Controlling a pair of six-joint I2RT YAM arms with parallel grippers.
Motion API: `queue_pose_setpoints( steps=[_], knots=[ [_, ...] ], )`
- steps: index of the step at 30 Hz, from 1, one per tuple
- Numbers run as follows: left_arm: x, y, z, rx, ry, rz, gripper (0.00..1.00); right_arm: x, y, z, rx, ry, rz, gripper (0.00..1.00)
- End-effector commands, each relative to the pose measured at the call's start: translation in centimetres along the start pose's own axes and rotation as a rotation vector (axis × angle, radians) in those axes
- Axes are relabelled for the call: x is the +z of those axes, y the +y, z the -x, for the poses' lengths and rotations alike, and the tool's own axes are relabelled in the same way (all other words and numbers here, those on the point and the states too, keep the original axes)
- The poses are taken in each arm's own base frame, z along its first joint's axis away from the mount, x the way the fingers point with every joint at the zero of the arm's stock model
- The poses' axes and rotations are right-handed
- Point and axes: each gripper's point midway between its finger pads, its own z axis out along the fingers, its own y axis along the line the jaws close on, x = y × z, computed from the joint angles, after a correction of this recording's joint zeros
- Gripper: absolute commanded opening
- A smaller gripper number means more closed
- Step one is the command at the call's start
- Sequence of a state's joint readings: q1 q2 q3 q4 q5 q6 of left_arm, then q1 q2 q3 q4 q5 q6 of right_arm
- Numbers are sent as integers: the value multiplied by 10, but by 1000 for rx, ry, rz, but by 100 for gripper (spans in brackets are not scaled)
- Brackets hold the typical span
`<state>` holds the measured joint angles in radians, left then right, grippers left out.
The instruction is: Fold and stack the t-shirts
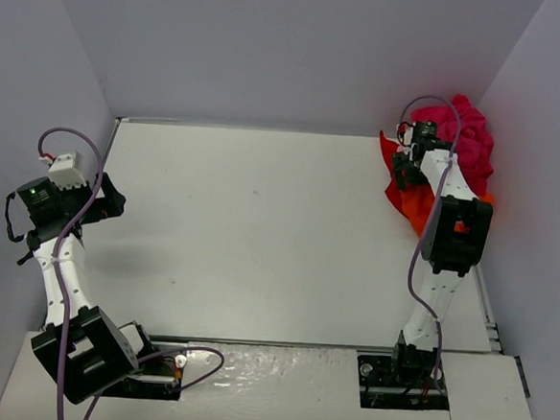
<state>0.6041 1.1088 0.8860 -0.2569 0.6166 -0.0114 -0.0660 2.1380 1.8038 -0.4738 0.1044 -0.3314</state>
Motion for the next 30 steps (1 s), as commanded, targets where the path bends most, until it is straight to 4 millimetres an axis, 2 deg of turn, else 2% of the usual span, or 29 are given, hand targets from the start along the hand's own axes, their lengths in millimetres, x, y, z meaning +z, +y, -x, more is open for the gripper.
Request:
queue_pose_setpoints(
  steps=[1, 5, 7, 14, 15, 16, 17, 18, 20, 23, 27, 30],
  knots=[
    [-1, 1, 22, 51, -69, 7, 97, -16, 7, 11, 7, -36, 29, 69],
    [0, 2, 20, 48, -64, 9, 97, -4, 15, -3, -5, 8, 43, 67],
    [0, 2, 21, 48, -64, 8, 97, 4, 18, -11, -12, 38, 46, 62],
    [3, 4, 18, 43, -56, 10, 97, 21, 20, -31, -25, 106, 26, 61],
    [4, 5, 17, 43, -55, 10, 97, 20, 19, -31, -25, 107, 22, 53],
    [4, 5, 17, 42, -54, 11, 97, 20, 19, -32, -30, 108, 23, 41],
    [5, 5, 16, 42, -53, 11, 97, 20, 19, -32, -32, 108, 23, 24],
    [5, 5, 16, 41, -52, 10, 97, 19, 17, -32, -30, 107, 20, 1],
    [5, 5, 17, 42, -53, 9, 97, 17, 13, -30, -25, 99, 7, 0],
    [6, 6, 17, 42, -53, 8, 97, 6, 8, -22, -19, 66, 5, 0],
    [6, 6, 17, 41, -52, 8, 97, -28, -3, 0, -21, -15, -30, 0],
    [6, 6, 18, 42, -53, 11, 97, -73, -17, 23, -14, -118, -66, 0]
  ],
)
